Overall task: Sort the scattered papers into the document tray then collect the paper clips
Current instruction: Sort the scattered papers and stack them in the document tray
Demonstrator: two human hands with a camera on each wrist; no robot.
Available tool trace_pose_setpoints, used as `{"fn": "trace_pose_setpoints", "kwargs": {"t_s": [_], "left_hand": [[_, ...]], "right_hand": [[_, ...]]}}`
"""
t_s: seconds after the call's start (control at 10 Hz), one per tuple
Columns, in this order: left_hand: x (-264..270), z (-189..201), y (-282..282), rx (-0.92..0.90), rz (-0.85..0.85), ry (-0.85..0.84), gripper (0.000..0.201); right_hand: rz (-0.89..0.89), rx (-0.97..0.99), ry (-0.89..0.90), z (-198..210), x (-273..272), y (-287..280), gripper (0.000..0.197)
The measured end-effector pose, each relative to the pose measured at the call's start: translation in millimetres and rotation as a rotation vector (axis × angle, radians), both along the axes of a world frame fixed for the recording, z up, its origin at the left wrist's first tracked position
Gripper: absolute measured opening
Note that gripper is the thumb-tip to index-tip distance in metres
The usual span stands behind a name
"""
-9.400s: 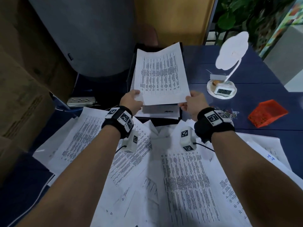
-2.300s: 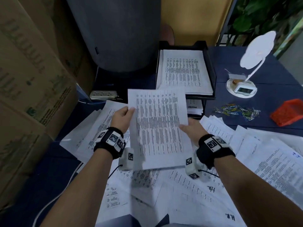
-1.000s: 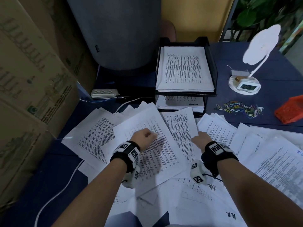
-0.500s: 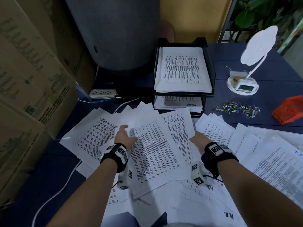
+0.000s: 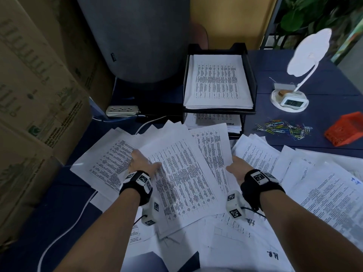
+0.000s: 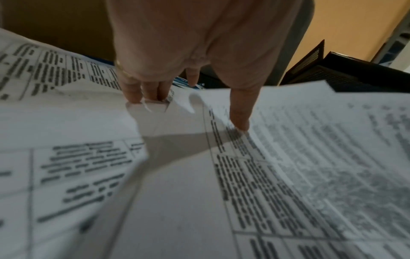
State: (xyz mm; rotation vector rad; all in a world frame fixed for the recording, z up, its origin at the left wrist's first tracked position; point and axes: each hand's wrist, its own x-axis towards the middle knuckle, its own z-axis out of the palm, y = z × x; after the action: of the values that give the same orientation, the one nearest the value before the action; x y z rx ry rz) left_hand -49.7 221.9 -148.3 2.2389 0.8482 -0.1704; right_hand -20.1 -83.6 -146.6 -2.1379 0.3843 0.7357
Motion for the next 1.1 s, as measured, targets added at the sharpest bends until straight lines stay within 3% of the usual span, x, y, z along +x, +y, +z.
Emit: {"fn": "trace_pose_setpoints", "kwargs": {"t_s": [0.1, 0.2, 0.3, 0.4, 0.5, 0.6, 0.7, 0.8, 0.9, 1.0, 1.1], "left_hand": [[-1, 1, -4, -0.242, 0.194, -0.225, 0.09], [2, 6, -10, -0.321, 0.248, -0.283, 0.057], [6, 14, -22, -0.372, 0.145, -0.273, 0.012], [11, 16, -40, -0.398, 0.074, -0.272, 0.008], [18, 18, -58, -0.383, 0.017, -0.265, 0.012], [24, 22, -69, -0.379, -0.07, -0.205, 0.026], [27, 23, -66, -0.37, -0.081, -0.201, 0.04], [25, 21, -55, -0.444, 0.007, -0.205, 0.066], [20, 19, -47, -0.584, 0.071, -0.143, 0.074], [19, 22, -42, -0.544, 0.02, -0.092, 0.098], [25, 48, -42, -0.364, -0.003, -0.332, 0.051]], "right_hand": [[-0.022, 0.038, -0.008, -4, 1, -1, 0.051], [-0.043, 0.043, 0.015, -6, 3, -1, 0.049], [-0.092, 0.051, 0.067, 4, 2, 6, 0.042], [-0.201, 0.121, 0.07, 3, 2, 8, 0.06], [-0.105, 0.183, 0.05, -8, 2, 6, 0.059], [0.047, 0.075, 0.014, -11, 2, 0, 0.06], [0.042, 0.018, -0.043, -14, 1, -3, 0.046], [-0.111, 0.227, -0.057, -9, -4, -3, 0.042], [-0.217, 0.45, -0.108, 5, -5, 3, 0.046], [-0.215, 0.47, -0.288, 31, 2, 16, 0.04], [-0.177, 0.436, -0.52, 68, 10, 34, 0.028]]}}
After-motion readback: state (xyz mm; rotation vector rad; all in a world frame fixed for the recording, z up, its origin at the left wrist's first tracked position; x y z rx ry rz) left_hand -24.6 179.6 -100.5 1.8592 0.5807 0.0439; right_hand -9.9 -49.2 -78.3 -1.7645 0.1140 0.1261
